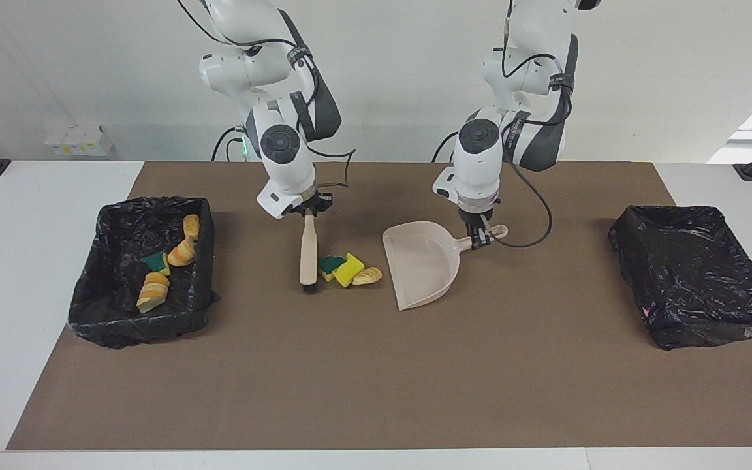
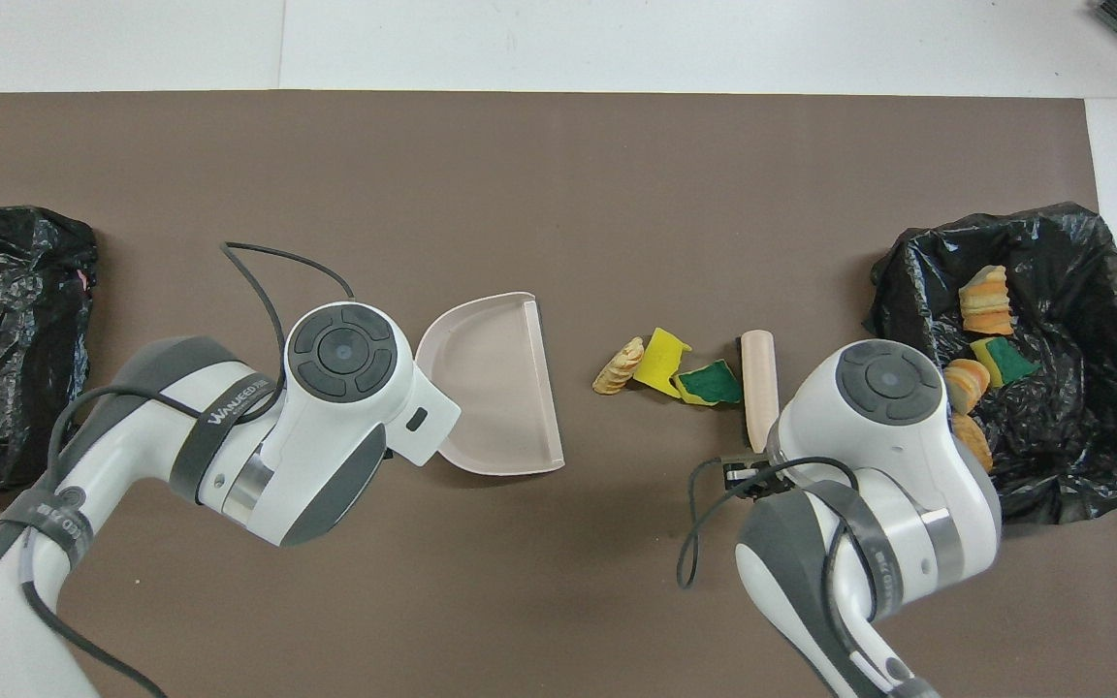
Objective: Sweep and dump trash in bin
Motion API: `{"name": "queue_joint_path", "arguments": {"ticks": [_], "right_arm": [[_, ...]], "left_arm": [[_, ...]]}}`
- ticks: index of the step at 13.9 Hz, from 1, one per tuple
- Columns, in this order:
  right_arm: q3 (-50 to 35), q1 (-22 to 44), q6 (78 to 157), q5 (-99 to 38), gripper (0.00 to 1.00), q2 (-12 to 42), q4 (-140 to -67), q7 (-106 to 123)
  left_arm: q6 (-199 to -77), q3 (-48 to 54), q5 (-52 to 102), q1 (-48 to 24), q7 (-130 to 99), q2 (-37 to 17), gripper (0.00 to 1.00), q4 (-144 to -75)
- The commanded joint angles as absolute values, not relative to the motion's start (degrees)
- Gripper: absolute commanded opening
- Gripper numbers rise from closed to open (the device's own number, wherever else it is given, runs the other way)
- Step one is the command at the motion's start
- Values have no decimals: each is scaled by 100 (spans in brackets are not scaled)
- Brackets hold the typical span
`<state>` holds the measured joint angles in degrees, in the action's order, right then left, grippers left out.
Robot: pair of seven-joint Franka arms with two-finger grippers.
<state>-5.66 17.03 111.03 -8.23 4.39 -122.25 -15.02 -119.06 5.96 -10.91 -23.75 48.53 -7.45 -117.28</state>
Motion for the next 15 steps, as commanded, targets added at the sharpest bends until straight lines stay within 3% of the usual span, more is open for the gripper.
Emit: {"name": "queue_joint_path", "arguments": {"ticks": [1,4,8,12,15], "right_arm": [[-563,1889,10777,-941,0,641,-11656,-1248],[-528,1706,10319,-583,0,712,-11347,-1073],[-554,1485,10590,52,0,721,-11522,-1037],[-562,1967,11187,79,0,1176,-11576,-1011],[-571,2354,11189,-17,0,1318,-11348,-993]], "left_arm": [[-12050,563,-1178,-2373,4737,-598,0,-11918],[-12050,563,-1178,-2373,4746,-598,0,-11918],[-12024,563,-1178,-2373,4746,-598,0,-11918],[-12032,563,-1178,-2364,4746,-580,0,-11962],[-12032,563,-1178,-2320,4746,-589,0,-11953]]}}
